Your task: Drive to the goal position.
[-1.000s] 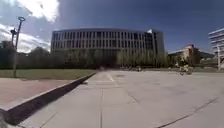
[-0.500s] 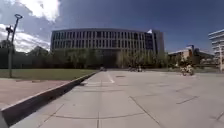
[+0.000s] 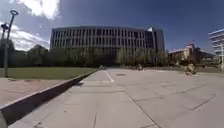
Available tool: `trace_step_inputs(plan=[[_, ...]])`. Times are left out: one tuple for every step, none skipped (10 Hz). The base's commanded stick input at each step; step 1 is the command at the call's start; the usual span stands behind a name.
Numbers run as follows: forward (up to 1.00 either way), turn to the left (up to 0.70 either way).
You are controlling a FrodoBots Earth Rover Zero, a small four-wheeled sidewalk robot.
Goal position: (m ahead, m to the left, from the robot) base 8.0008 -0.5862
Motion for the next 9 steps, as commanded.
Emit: trace_step_inputs(plan=[[0.70,-0.01],[0.70,-0.01],[0.70,-0.01],[0.70,-0.01],[0.70,-0.01],[0.70,-0.01],[0.70,-0.01],[0.70,-0.01],[0.70,-0.01]])
